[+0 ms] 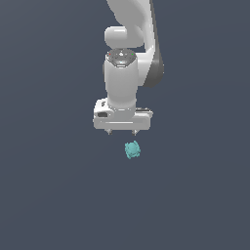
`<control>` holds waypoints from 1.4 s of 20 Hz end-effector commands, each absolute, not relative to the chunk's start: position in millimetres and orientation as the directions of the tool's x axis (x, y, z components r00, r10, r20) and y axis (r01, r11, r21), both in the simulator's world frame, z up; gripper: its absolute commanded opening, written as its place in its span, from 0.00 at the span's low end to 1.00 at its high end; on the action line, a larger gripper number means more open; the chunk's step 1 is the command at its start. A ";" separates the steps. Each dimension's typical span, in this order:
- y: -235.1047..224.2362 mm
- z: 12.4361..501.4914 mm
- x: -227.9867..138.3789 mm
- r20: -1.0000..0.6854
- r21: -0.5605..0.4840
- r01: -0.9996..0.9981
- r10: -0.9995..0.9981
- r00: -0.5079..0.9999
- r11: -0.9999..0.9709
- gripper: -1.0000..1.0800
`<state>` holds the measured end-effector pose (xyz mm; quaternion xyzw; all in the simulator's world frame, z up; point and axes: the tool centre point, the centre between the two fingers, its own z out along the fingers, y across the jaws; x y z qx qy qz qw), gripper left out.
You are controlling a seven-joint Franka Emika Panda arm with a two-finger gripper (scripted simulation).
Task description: Pick up the object and move it to a goal position.
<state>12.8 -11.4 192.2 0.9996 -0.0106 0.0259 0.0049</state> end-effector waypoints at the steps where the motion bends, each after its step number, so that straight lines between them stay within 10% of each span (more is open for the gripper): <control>1: -11.4 192.2 12.8 0.052 0.009 -0.021 -0.021 0.998 -1.000 0.96; 28: 31.6 116.8 6.2 0.003 0.001 0.206 0.206 0.979 -0.979 0.96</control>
